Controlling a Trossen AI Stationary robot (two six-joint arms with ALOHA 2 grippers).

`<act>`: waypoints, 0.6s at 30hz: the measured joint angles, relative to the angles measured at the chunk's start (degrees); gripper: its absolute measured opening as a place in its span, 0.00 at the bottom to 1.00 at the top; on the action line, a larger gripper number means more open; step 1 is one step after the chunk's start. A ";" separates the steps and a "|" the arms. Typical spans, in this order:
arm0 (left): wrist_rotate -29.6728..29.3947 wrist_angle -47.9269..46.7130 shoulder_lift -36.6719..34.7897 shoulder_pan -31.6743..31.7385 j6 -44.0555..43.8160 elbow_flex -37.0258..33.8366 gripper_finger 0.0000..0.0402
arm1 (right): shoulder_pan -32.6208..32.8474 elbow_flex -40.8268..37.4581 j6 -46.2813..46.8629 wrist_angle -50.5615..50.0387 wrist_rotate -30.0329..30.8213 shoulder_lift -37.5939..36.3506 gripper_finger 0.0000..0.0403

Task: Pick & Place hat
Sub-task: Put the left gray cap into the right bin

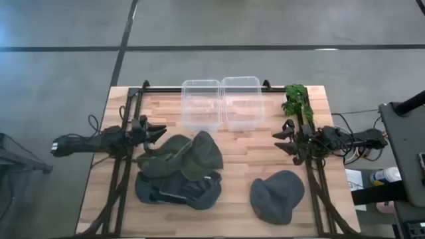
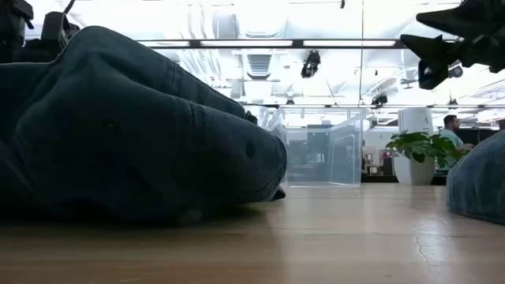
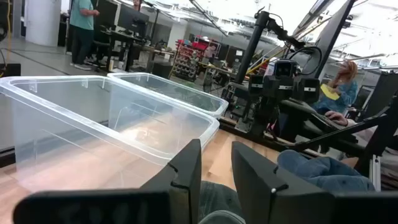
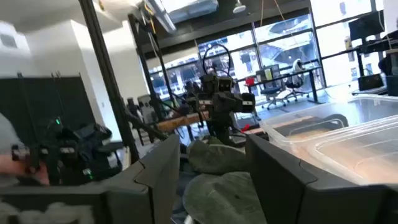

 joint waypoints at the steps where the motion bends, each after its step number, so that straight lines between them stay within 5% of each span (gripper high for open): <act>1: 0.00 0.00 0.00 0.00 0.00 0.00 0.21 | 0.00 0.00 0.36 0.40 0.00 0.02 0.44; 10: -1.25 2.42 0.02 0.02 -0.61 0.00 0.21 | 0.00 0.00 3.83 0.96 0.09 0.02 0.44; 12: -1.26 7.24 -0.02 0.04 -7.88 0.00 0.21 | 0.00 -0.01 5.66 2.20 0.67 0.04 0.44; 16: -1.37 17.00 -0.04 0.00 -36.70 0.00 0.21 | 0.00 0.00 18.13 9.51 6.21 0.25 0.44; 18: -3.19 18.63 -0.04 0.02 -38.28 0.00 0.21 | -0.02 0.00 30.17 12.97 9.13 0.33 0.44</act>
